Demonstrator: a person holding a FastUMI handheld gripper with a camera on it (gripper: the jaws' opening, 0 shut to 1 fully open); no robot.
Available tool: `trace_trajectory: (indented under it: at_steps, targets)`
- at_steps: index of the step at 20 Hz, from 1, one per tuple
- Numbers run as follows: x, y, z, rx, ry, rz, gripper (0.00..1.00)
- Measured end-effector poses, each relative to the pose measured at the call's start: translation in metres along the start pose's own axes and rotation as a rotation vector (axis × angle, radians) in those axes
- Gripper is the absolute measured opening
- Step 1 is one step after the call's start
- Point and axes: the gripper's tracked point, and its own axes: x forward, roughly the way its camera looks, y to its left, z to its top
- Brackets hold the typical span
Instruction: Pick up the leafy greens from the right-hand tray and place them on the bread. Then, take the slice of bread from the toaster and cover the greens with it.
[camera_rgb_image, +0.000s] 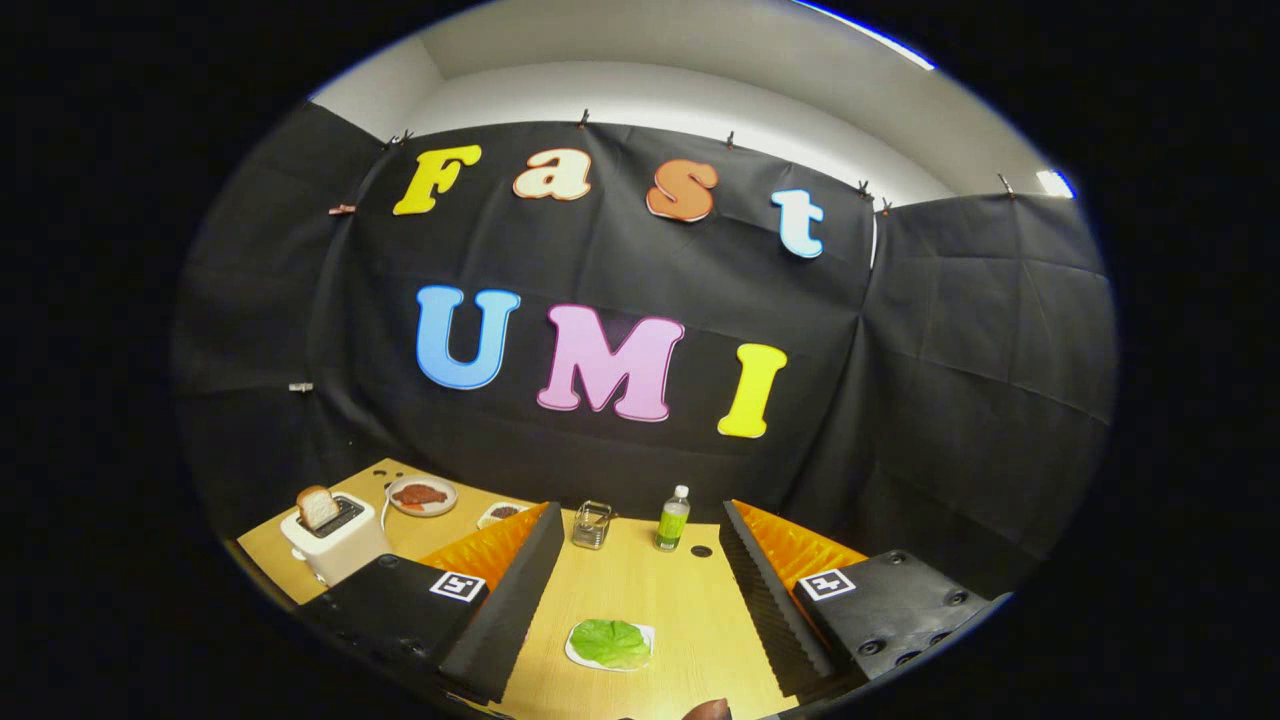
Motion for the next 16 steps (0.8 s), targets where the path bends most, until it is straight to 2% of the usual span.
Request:
trace_trajectory:
  at_steps: [4,7,12,16]
  targets:
    - [0.026,-0.007,-0.046,-0.007,0.107,0.061,0.97]
    - [0.048,-0.001,-0.087,0.034,0.185,0.155,0.97]
    - [0.082,0.005,-0.184,0.108,0.391,0.275,0.97]
    - [0.105,0.007,-0.260,0.045,0.507,0.334,0.98]
